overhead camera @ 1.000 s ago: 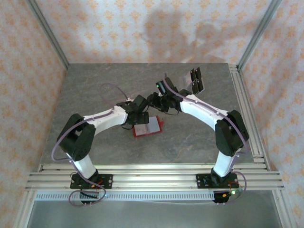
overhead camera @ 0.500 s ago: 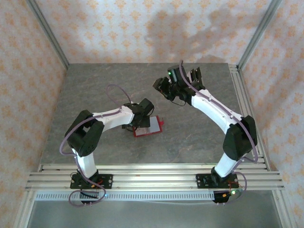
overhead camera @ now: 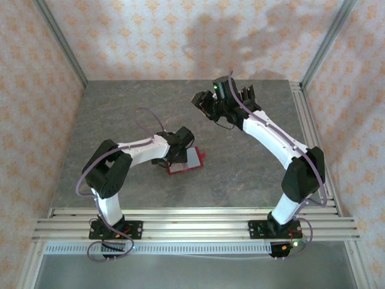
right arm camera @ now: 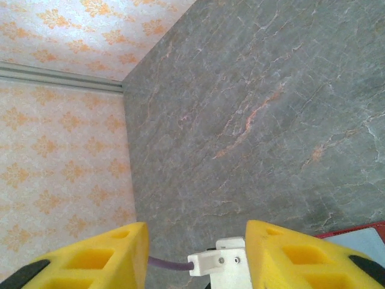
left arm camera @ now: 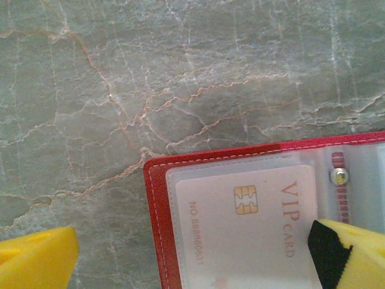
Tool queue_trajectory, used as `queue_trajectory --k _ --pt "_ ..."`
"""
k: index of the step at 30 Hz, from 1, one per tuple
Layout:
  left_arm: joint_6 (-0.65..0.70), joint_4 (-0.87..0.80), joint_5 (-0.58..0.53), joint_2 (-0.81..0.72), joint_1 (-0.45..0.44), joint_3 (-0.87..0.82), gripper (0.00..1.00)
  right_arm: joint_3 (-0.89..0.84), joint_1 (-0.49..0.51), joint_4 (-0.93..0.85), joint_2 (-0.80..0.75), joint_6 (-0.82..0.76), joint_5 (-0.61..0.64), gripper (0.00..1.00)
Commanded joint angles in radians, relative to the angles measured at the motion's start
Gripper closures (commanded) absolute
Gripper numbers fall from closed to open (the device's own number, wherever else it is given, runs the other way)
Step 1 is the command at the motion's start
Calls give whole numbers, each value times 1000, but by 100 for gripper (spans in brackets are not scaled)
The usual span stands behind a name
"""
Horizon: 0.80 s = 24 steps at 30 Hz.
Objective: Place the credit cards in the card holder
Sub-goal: Close the card holder at the center of the table.
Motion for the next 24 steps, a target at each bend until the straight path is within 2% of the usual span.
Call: queue_trajectory --k 1,7,13,19,21,24 --pt "16 -25 -30 -40 -2 -14 0 20 16 57 -4 -4 -24 54" --pt "25 -10 -15 -65 -1 -17 0 48 24 33 14 -15 -14 54" --pt "31 18 8 -92 0 -30 0 25 26 -54 11 -81 54 54" --pt "30 83 40 -122 0 -87 0 -215 -18 62 -49 -92 27 55" --pt "30 109 55 -134 1 -110 0 -296 -33 137 -68 -86 -13 59" --pt "28 145 84 -140 0 -138 0 -377 -34 216 -72 -74 -62 72"
